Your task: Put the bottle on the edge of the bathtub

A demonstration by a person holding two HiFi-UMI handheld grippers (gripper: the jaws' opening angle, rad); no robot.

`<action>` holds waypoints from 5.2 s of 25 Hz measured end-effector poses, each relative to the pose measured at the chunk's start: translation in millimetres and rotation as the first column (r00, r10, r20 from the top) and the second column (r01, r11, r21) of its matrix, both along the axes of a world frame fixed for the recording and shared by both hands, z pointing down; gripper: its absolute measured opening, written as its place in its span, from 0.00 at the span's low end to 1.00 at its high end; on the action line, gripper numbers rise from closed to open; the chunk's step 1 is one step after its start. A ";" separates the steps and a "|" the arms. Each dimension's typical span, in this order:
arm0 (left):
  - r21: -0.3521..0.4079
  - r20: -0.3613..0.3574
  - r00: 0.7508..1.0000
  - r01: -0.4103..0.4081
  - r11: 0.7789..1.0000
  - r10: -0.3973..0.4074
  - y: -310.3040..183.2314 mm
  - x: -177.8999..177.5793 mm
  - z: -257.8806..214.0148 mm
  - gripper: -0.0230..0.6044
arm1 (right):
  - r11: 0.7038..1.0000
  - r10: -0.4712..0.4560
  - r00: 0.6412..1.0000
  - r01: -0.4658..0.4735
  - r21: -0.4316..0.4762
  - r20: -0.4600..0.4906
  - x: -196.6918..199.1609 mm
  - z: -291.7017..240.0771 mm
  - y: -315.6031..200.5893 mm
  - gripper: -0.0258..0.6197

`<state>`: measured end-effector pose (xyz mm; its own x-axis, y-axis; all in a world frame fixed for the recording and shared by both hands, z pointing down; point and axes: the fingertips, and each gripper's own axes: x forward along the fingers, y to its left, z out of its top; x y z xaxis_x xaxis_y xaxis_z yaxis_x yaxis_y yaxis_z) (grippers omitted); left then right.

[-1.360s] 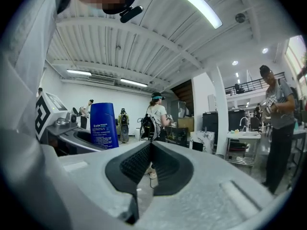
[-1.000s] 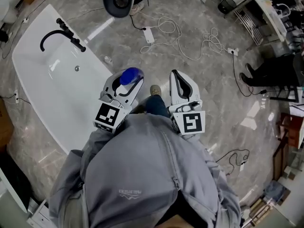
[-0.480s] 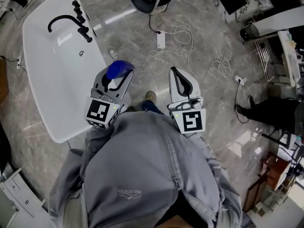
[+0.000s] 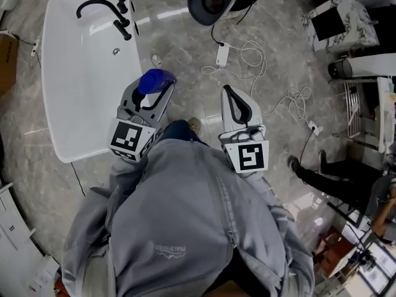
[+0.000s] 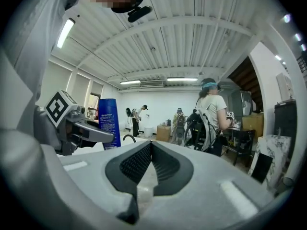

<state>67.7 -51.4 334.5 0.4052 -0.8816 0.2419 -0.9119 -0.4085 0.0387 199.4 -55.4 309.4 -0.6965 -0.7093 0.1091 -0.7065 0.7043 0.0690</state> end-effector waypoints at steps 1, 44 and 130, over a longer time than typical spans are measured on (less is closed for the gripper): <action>-0.001 0.002 1.000 0.010 1.000 -0.010 -1.2 -2.2 1.2 0.29 | 1.000 -0.015 1.000 0.015 -0.004 -0.002 -3.3 1.7 -1.4 0.04; 0.020 0.006 0.960 0.281 0.960 -0.281 -209.0 -201.4 26.7 0.28 | 0.900 -0.436 0.898 0.436 -0.019 -0.059 -273.0 38.9 -226.3 0.04; -0.171 0.098 0.929 0.370 0.913 -0.358 -224.2 -319.6 378.5 0.29 | 0.742 -0.660 0.743 0.623 -0.248 -0.106 -417.0 344.4 -232.1 0.04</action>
